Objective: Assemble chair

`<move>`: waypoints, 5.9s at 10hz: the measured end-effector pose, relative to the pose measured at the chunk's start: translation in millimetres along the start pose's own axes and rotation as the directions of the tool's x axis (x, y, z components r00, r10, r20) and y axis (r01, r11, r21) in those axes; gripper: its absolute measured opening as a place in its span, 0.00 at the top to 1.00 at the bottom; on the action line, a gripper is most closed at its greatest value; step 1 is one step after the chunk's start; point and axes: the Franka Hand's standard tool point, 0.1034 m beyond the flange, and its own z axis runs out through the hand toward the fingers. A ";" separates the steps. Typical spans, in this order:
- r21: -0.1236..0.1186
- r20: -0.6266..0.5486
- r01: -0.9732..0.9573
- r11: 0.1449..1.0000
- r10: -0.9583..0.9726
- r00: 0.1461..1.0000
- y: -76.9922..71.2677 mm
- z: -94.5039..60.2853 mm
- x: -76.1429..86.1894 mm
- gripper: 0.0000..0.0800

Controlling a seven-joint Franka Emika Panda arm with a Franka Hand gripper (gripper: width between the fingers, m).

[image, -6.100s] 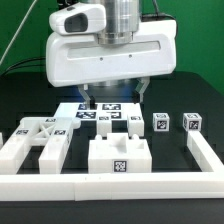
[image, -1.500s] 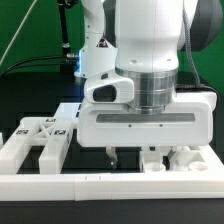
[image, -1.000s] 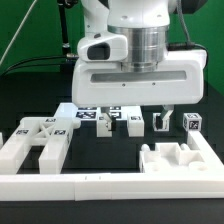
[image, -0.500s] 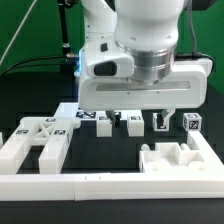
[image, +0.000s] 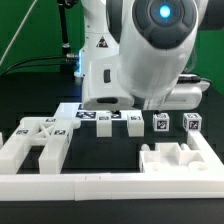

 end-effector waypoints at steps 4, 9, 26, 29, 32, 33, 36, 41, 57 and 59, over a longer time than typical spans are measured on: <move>0.011 0.107 -0.024 1.000 0.023 0.994 -6.9 34.8 11.1 0.19; 0.003 0.136 -0.019 1.000 0.018 0.990 -8.9 56.8 11.8 0.19; -0.001 -0.061 0.064 0.998 -0.064 0.996 -10.4 -36.4 -16.7 0.64; -0.002 -0.303 0.062 0.998 -0.060 0.951 -10.5 -48.8 -11.4 0.64; -0.022 -0.464 0.091 0.996 -0.090 0.881 -48.2 -113.9 -24.3 0.64; -0.015 -0.527 0.070 0.997 -0.067 0.848 -57.3 -117.4 -19.5 0.64; -0.015 -0.687 0.077 0.997 -0.066 0.723 -56.7 -122.5 -14.8 0.64; -0.128 -0.947 0.120 0.985 -0.157 0.281 -72.8 -156.5 25.0 0.64; -0.149 -0.971 0.117 0.982 -0.168 0.172 -75.6 -137.4 73.1 0.64; -0.151 -0.977 0.115 0.982 -0.166 0.135 -75.9 -139.2 74.4 0.64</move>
Offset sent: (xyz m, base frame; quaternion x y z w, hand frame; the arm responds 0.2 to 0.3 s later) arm -0.0273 0.0200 -0.0297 0.0257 -0.0399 0.0308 0.9984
